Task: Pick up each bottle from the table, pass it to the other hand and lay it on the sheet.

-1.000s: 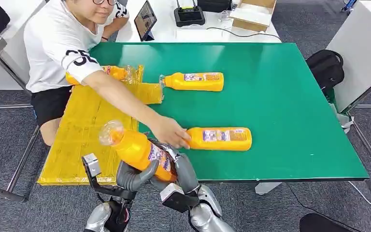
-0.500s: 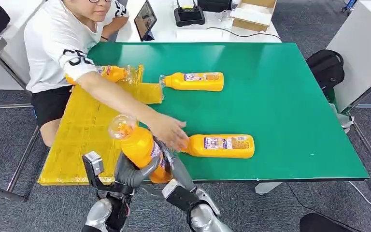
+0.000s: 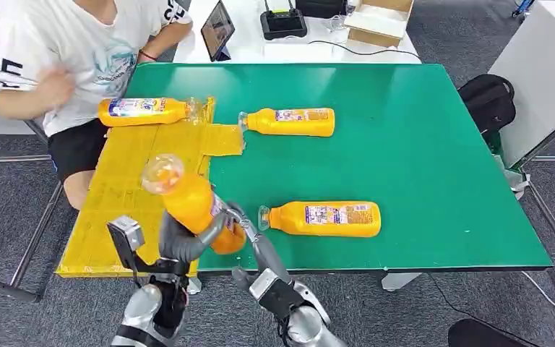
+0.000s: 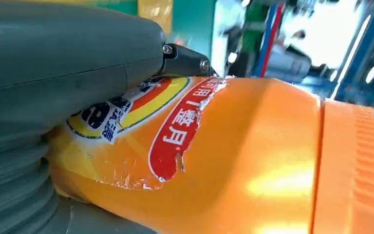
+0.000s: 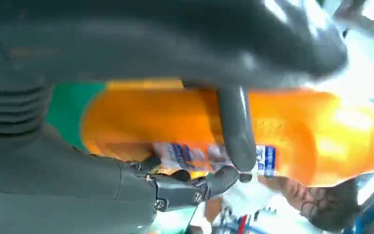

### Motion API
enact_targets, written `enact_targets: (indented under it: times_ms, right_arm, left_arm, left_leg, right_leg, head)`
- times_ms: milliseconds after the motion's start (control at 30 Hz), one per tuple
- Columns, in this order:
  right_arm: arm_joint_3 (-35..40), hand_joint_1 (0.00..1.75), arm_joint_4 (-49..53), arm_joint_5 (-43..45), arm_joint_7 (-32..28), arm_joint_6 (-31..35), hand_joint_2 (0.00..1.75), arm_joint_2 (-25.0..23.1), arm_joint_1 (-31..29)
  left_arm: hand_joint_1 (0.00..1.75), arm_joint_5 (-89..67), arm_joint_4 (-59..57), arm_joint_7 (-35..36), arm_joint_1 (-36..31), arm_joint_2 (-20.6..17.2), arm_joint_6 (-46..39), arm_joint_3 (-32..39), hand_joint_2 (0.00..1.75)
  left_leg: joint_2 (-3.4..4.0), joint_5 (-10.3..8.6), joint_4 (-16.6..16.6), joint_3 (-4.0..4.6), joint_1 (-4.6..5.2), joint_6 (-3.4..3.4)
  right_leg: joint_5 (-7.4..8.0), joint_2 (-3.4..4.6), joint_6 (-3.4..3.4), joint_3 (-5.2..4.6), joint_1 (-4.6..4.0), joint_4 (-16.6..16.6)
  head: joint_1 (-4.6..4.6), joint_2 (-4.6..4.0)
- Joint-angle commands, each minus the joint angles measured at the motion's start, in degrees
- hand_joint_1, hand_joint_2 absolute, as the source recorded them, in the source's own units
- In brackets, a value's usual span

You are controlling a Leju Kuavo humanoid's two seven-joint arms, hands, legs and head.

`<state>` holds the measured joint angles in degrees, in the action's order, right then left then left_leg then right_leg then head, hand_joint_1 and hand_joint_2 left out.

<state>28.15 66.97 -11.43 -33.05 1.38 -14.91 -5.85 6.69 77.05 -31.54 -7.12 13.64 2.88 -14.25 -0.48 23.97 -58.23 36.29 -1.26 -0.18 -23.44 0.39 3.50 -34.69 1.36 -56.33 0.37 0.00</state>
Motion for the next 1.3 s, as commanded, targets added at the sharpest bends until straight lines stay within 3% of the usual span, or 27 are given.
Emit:
enact_targets:
  times_ms: [33, 267, 433, 600, 667, 767, 833, 867, 1233, 1300]
  right_arm:
    - [0.5, 0.0, 1.9, 1.6, 0.9, 0.5, 0.0, 1.7, 0.0]
    - [1.6, 0.0, 2.3, 2.5, -0.1, 1.3, 0.0, 1.4, -1.3]
    - [1.7, 0.0, 2.4, 2.9, -0.4, 1.5, 0.0, 1.5, -1.6]
    - [2.2, 0.0, 4.2, 4.2, -2.1, 2.3, 0.0, 1.8, -2.0]
    - [2.0, 0.0, 4.8, 5.2, -2.5, 2.3, 0.0, 1.9, -2.4]
    - [2.1, 0.0, 4.4, 6.4, -2.7, 1.5, 0.0, 1.8, -3.3]
    - [2.4, 0.0, 4.2, 6.4, -2.9, 1.3, 0.0, 1.7, -3.4]
    - [2.5, 0.0, 4.2, 6.4, -2.9, 1.3, 0.0, 1.8, -3.3]
    - [2.5, 0.0, 4.2, 6.4, -2.9, 1.3, 0.0, 1.9, -3.1]
    - [2.4, 0.0, 4.6, 6.4, -2.9, 1.2, 0.0, 2.0, -3.0]
  left_arm:
    - [1.75, -1.8, -2.9, -0.4, -5.6, 0.0, -4.7, 5.6, 1.75]
    - [1.75, -17.3, -9.8, -6.2, -11.9, -2.3, -22.8, 9.0, 1.75]
    - [1.75, -19.3, -12.9, -5.8, -14.1, -3.2, -23.9, 10.2, 1.75]
    - [1.75, -48.8, -27.2, -2.1, -22.6, -8.7, -42.9, 8.9, 1.75]
    - [1.75, -68.1, -34.7, 4.2, -26.7, -10.9, -42.9, 10.3, 1.75]
    - [1.75, -86.2, -49.5, 12.4, -33.8, -16.4, -42.9, 4.4, 1.75]
    - [1.75, -84.7, -53.7, 10.1, -35.6, -17.6, -42.9, 5.0, 1.75]
    - [1.75, -88.8, -55.8, 12.3, -36.7, -18.7, -39.3, 2.2, 1.75]
    - [1.75, -89.0, -55.8, 12.5, -36.6, -18.5, -39.4, 2.2, 1.75]
    - [1.75, -90.8, -57.2, 13.1, -37.4, -18.9, -32.8, 0.5, 1.75]
  left_leg:
    - [-0.03, 0.02, 0.0, -0.13, -0.01, 0.06]
    - [-0.01, 0.01, 0.0, -0.15, 0.0, 0.05]
    - [0.04, 0.0, 0.1, -0.13, 0.01, 0.03]
    - [0.01, 0.02, 0.0, -0.23, 0.0, 0.06]
    - [0.03, -0.05, 0.1, -0.14, 0.01, 0.02]
    - [-0.08, -0.08, 0.1, -0.21, -0.02, 0.01]
    - [0.01, -0.08, 0.1, -0.29, -0.01, 0.04]
    - [0.1, -0.08, 0.0, -0.23, 0.01, 0.02]
    - [0.26, 0.03, 0.0, -0.33, -0.06, 0.05]
    - [0.31, -0.01, 0.0, -0.26, -0.03, 0.04]
  right_leg:
    - [-0.03, -0.08, -0.1, 0.15, -0.04, 0.0]
    - [-0.03, -0.07, -0.12, 0.17, -0.02, 0.0]
    - [0.0, 0.0, -0.09, 0.13, -0.02, 0.0]
    - [-0.04, -0.06, -0.15, 0.25, -0.03, 0.0]
    - [0.02, -0.01, -0.11, 0.14, -0.01, 0.0]
    - [0.0, -0.13, -0.15, 0.24, -0.05, 0.0]
    - [0.01, -0.04, -0.19, 0.28, -0.04, 0.0]
    - [0.02, 0.06, -0.15, 0.19, -0.02, -0.1]
    - [0.01, 0.18, -0.34, 0.23, -0.1, -0.1]
    - [0.04, 0.22, -0.33, 0.16, -0.06, -0.1]
  head:
    - [0.02, 0.0]
    - [0.02, 0.0]
    - [0.02, 0.0]
    - [0.02, 0.0]
    - [0.0, 0.0]
    - [0.04, 0.0]
    - [0.04, 0.0]
    - [0.02, 0.0]
    - [0.02, 0.0]
    - [0.02, 0.0]
